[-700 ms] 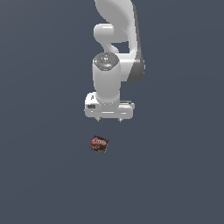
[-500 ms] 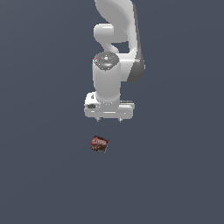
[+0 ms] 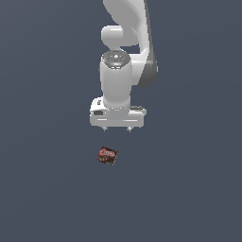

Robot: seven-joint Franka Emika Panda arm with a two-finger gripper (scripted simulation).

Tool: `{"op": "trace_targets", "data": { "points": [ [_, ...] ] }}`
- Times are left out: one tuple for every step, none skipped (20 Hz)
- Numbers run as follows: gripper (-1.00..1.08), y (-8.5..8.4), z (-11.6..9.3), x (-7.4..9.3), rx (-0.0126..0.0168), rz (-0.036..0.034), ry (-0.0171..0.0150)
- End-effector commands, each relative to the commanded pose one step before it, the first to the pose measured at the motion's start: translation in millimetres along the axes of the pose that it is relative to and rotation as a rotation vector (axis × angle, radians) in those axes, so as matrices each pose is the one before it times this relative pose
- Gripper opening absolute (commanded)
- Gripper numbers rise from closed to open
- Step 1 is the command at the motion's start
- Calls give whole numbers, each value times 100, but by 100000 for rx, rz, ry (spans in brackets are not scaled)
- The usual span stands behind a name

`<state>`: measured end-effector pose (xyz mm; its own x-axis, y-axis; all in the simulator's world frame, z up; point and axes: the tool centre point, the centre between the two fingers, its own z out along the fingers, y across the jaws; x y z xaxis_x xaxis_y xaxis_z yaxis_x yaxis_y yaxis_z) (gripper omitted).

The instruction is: Pick up the object and move it to a goal position.

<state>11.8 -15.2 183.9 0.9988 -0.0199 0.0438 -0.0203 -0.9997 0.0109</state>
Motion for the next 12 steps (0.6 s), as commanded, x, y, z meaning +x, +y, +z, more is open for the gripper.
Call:
{"op": "trace_targets", "data": {
  "points": [
    [100, 24, 68, 4, -43, -464, -74],
    [100, 18, 29, 24, -32, -441, -1],
    [100, 22, 40, 30, -39, -576, -6],
    [100, 27, 56, 33, -40, -706, -20],
    [100, 33, 71, 36, -39, -824, -35],
    [100, 36, 85, 40, -40, -950, -48],
    [100, 42, 98, 44, -41, -1072, -58],
    [100, 46, 110, 48, -43, -1193, -66],
    [100, 52, 120, 52, -47, -1313, -70],
    [100, 58, 130, 57, -52, -1442, -73],
    [100, 64, 139, 61, -54, -1561, -77],
    [100, 69, 151, 65, -54, -1686, -84]
  ]
}}
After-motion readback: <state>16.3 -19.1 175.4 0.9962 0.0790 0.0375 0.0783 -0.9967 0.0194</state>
